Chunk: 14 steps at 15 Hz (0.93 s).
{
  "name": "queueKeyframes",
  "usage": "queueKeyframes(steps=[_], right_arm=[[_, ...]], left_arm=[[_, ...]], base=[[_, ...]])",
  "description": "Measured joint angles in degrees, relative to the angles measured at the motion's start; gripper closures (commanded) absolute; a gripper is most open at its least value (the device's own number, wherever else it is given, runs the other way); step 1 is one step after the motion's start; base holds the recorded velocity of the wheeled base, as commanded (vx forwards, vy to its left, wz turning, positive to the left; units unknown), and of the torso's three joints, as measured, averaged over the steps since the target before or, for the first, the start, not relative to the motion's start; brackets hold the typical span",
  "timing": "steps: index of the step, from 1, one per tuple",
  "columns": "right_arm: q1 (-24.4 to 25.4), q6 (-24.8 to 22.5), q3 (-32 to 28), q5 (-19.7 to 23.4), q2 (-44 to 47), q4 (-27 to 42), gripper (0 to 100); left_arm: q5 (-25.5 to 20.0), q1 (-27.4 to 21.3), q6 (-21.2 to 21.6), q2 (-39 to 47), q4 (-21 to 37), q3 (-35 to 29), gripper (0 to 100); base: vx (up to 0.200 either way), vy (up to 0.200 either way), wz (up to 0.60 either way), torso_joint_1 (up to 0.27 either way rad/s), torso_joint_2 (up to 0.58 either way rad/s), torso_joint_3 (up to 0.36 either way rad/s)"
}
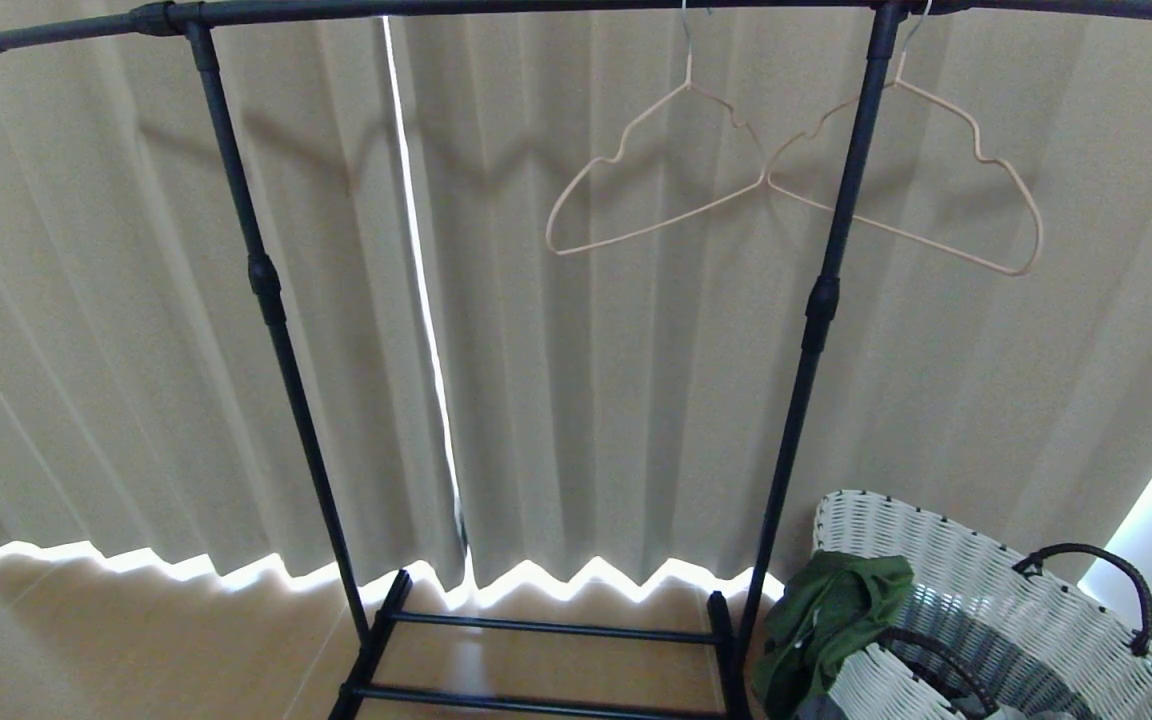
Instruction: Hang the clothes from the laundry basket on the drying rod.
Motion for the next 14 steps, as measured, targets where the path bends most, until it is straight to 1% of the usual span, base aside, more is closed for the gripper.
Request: queueKeyframes(steps=[4, 7, 9, 11, 12, 14], right_arm=[[0.0, -0.13, 0.0, 0.05, 0.0, 0.0, 0], [0.0, -2.34, 0.0, 0.02, 0.0, 0.02, 0], [0.0, -3.74, -0.52, 0.99, 0.0, 0.79, 0], [0.56, -5.63, -3.52, 2.27, 1.02, 2.41, 0], [1.04, -6.97, -5.56, 2.46, 2.93, 3.8, 0], [1.74, -12.25, -8.92, 2.18, 9.2, 6.73, 0]], left_arm=[[0.24, 0.0, -0.37, 0.0, 0.02, 0.0, 0], [-0.04, 0.0, -0.68, 0.0, 0.02, 0.0, 0], [-0.27, 0.0, -0.37, 0.0, 0.02, 0.0, 0], [-0.46, 0.0, -0.23, 0.0, 0.02, 0.0, 0], [-0.55, 0.0, -0.22, 0.0, 0.02, 0.0, 0], [-0.57, 0.0, -0.12, 0.0, 0.0, 0.0, 0]], base=[[0.0, 0.0, 0.0, 0.0, 0.0, 0.0], [0.0, 0.0, 0.0, 0.0, 0.0, 0.0], [0.0, 0.0, 0.0, 0.0, 0.0, 0.0], [0.0, 0.0, 0.0, 0.0, 0.0, 0.0], [0.0, 0.0, 0.0, 0.0, 0.0, 0.0], [0.0, 0.0, 0.0, 0.0, 0.0, 0.0]])
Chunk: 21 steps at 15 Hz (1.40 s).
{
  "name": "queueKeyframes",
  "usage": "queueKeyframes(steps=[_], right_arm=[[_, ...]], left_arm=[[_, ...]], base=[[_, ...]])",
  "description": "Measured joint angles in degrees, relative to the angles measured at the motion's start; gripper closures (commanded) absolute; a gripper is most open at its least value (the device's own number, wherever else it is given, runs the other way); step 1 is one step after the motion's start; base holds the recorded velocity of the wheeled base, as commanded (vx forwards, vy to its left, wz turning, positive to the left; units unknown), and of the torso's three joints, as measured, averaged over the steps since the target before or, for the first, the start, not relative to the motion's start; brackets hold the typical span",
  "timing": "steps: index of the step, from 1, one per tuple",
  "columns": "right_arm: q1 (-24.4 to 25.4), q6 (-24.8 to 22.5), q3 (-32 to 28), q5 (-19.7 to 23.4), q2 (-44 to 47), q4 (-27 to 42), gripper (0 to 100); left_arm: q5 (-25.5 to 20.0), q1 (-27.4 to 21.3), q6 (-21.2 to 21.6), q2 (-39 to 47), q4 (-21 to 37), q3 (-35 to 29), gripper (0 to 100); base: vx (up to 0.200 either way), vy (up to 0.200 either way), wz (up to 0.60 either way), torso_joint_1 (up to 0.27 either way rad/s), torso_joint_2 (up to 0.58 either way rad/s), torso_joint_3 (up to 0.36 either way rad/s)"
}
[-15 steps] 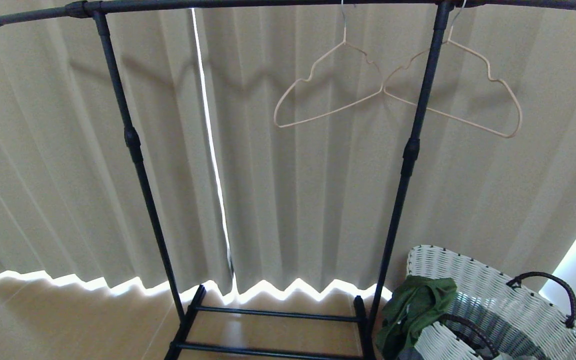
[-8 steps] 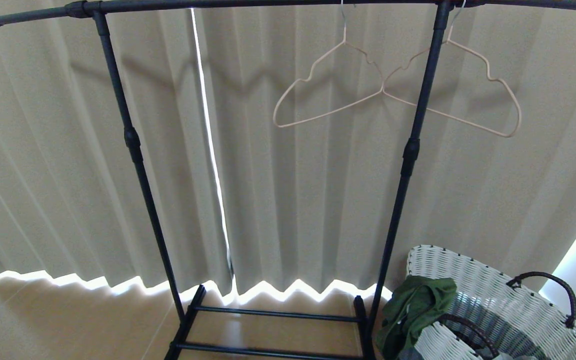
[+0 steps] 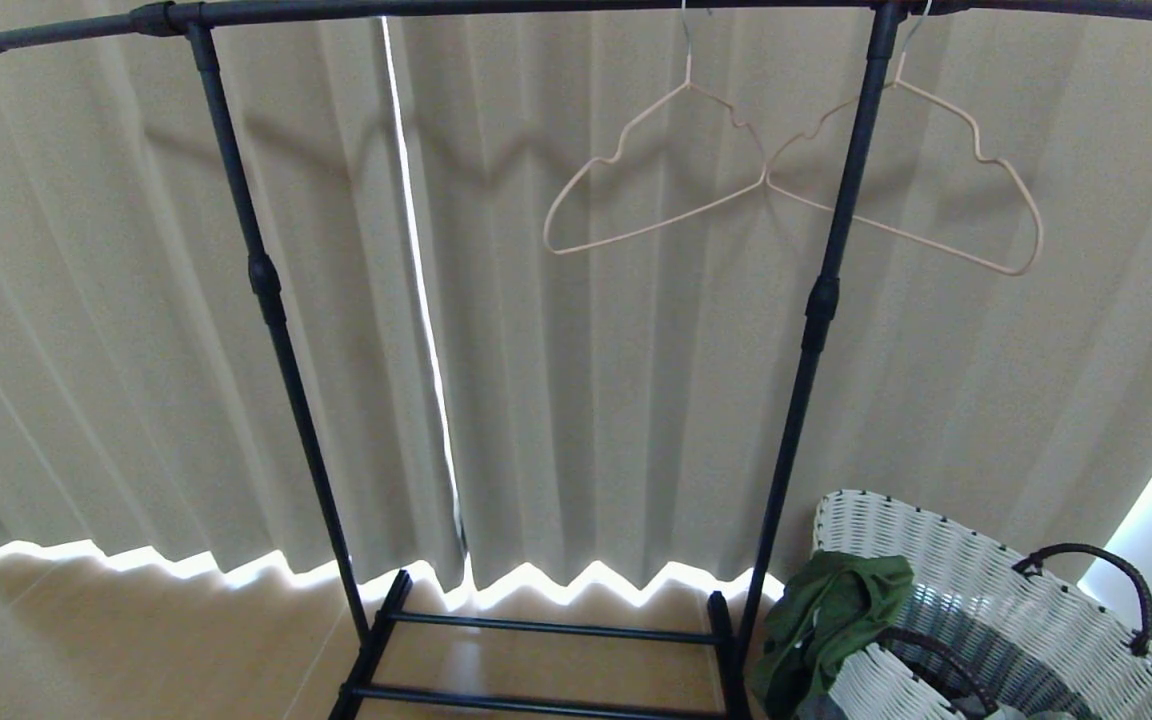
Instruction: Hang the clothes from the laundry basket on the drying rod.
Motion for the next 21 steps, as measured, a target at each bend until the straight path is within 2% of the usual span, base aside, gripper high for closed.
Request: queueKeyframes(steps=[3, 7, 9, 12, 15, 21], right_arm=[[0.26, -5.91, -1.82, -5.07, 13.03, 1.93, 0], [0.26, -9.23, -2.95, -10.08, 35.23, 2.26, 0], [0.23, -10.13, -3.39, -11.2, 46.01, 0.44, 0], [-0.85, -11.12, -3.58, -12.25, 59.56, -5.88, 0], [-3.57, -12.79, -4.0, -14.3, 68.94, -10.11, 0], [-7.64, -13.03, -4.08, -16.98, 80.04, -22.67, 0]], left_arm=[[-0.05, 0.0, 0.09, 0.0, 0.02, 0.0, 0], [-0.65, 0.0, 0.09, 0.0, 0.0, 0.0, 0], [-0.65, 0.0, 0.11, 0.0, 0.0, 0.0, 0], [-0.65, 0.0, 0.06, 0.0, 0.02, 0.0, 0], [-0.55, 0.0, 0.01, 0.0, 0.02, 0.0, 0], [-0.54, 0.0, -0.05, 0.0, 0.02, 0.02, 0]], base=[[0.0, 0.0, 0.0, 0.0, 0.0, 0.0], [0.0, 0.0, 0.0, 0.0, 0.0, 0.0], [0.0, 0.0, 0.0, 0.0, 0.0, 0.0], [0.0, 0.0, 0.0, 0.0, 0.0, 0.0], [0.0, 0.0, 0.0, 0.0, 0.0, 0.0], [0.0, 0.0, 0.0, 0.0, 0.0, 0.0]])
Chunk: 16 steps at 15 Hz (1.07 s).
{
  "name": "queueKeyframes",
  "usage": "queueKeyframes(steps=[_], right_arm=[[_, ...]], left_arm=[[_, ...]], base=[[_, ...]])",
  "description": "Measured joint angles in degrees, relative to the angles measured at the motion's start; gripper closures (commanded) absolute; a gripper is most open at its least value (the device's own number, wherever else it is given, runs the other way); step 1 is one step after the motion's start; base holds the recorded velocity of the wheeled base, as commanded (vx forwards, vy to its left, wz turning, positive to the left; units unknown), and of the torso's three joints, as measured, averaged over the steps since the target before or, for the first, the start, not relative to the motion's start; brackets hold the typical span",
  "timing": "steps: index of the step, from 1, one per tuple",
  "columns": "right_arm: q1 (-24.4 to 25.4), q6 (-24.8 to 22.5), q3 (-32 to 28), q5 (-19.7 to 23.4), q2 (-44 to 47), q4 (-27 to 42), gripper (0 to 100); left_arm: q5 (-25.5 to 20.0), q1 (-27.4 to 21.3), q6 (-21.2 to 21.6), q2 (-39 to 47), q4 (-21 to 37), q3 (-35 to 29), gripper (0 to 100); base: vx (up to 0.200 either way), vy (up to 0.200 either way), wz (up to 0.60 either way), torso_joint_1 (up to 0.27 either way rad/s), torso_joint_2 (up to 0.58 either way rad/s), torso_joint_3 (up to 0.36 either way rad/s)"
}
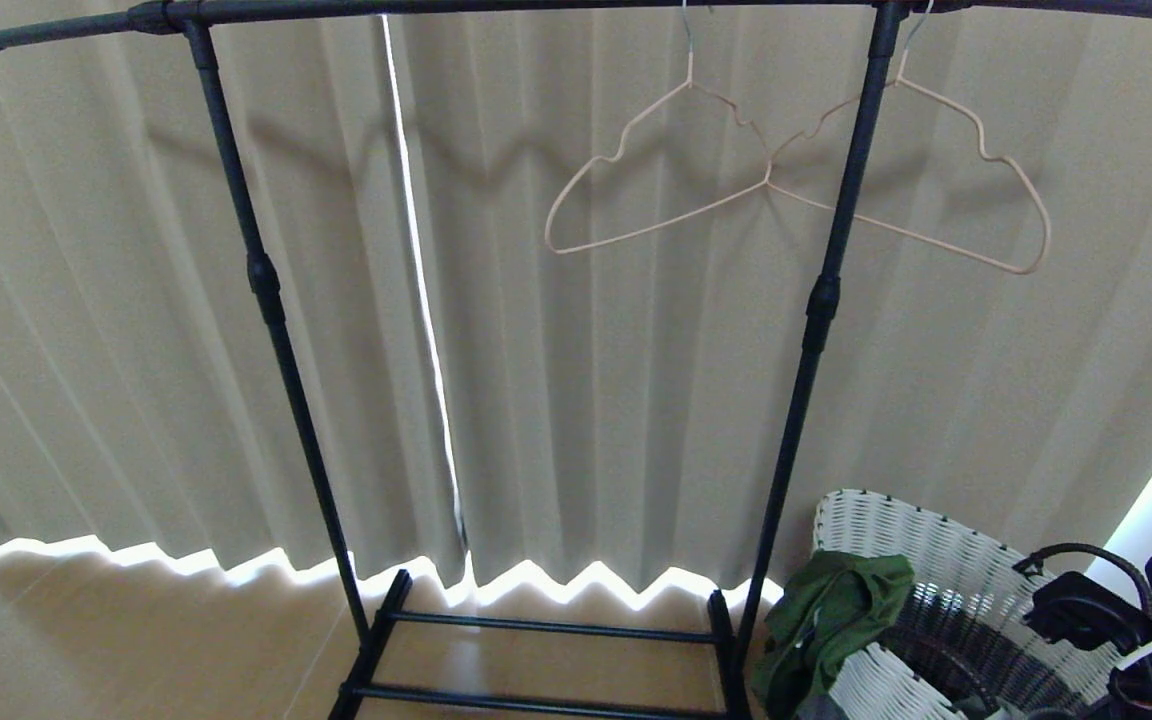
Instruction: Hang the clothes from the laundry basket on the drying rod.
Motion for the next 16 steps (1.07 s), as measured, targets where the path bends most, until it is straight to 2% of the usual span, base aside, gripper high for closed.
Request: queueKeyframes(steps=[7, 14, 16], right_arm=[[-0.85, 0.07, 0.28, -0.66, 2.79, -0.83, 0], [-2.34, -1.23, 2.32, -0.63, -1.87, -0.16, 0], [-3.34, -3.21, 3.01, -0.74, -2.76, -0.16, 0]], left_arm=[[0.0, 0.0, -0.02, 0.0, 0.0, 0.0, 0], [-0.01, 0.0, -0.02, 0.0, 0.0, -0.05, 0], [-0.01, 0.0, -0.02, 0.0, 0.0, -0.02, 0]], base=[[0.0, 0.0, 0.0, 0.0, 0.0, 0.0], [0.0, 0.0, 0.0, 0.0, 0.0, 0.0], [0.0, 0.0, 0.0, 0.0, 0.0, 0.0]])
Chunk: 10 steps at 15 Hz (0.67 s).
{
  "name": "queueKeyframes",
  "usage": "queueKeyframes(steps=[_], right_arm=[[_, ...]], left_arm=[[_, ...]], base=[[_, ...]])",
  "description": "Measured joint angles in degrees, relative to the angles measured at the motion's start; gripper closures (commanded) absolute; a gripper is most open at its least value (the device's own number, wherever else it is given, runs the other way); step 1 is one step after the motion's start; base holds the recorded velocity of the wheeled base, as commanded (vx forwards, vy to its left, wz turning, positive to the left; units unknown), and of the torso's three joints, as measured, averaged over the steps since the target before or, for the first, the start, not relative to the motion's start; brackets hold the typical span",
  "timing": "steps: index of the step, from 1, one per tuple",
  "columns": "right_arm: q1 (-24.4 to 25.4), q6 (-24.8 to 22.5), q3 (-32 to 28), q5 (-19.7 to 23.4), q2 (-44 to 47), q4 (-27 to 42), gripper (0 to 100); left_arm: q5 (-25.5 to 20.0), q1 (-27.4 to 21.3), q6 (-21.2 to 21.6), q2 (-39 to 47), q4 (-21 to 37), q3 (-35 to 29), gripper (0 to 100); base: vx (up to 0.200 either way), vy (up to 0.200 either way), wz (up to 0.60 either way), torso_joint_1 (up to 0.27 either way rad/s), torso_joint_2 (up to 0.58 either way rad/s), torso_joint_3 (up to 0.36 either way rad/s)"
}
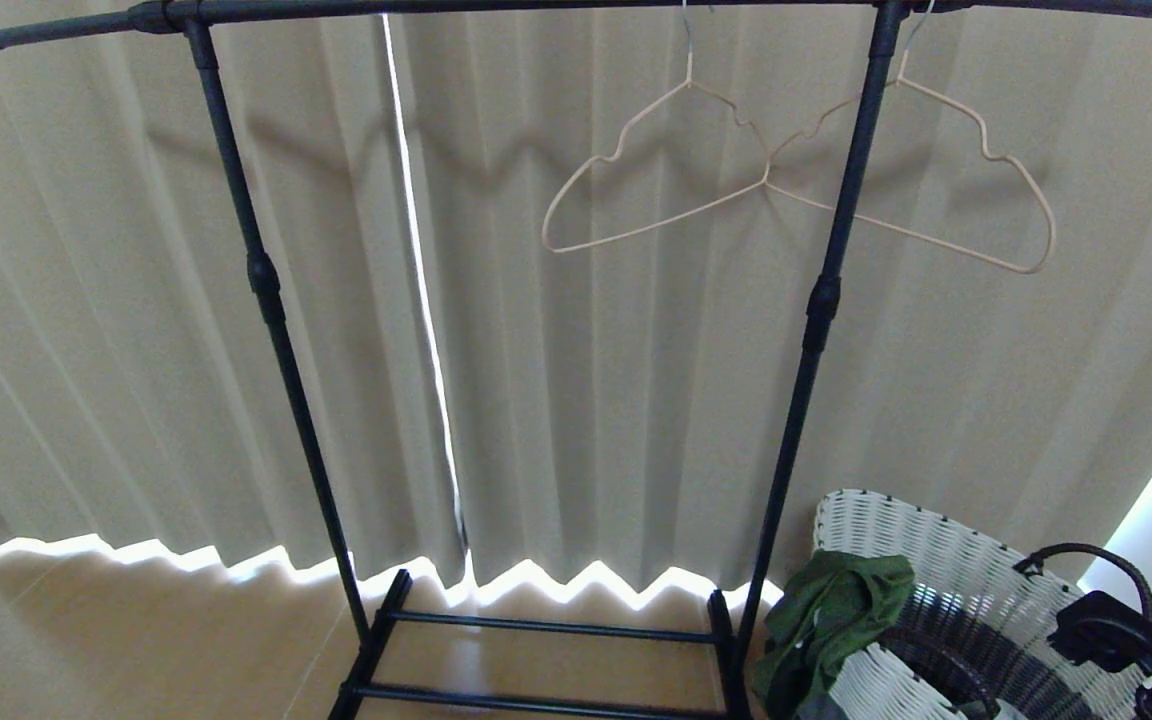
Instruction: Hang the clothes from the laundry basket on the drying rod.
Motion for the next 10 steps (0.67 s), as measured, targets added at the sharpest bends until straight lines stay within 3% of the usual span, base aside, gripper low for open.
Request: queueKeyframes(steps=[6, 7, 10], right_arm=[[-1.9, -2.35, 0.93, 1.23, -0.02, -0.61, 0], [-1.9, -2.93, 1.01, 2.35, 0.04, -0.52, 100], [-1.9, -4.07, 0.74, 3.16, 1.44, -0.74, 100]], left_arm=[[0.26, 0.0, -0.28, 0.0, -0.02, 0.02, 0], [0.28, 0.0, -0.28, 0.0, -0.02, 0.02, 0], [0.35, 0.0, -0.28, 0.0, -0.02, 0.02, 0]], base=[[0.0, 0.0, 0.0, 0.0, 0.0, 0.0], [0.0, 0.0, 0.0, 0.0, 0.0, 0.0], [0.0, 0.0, 0.0, 0.0, 0.0, 0.0]])
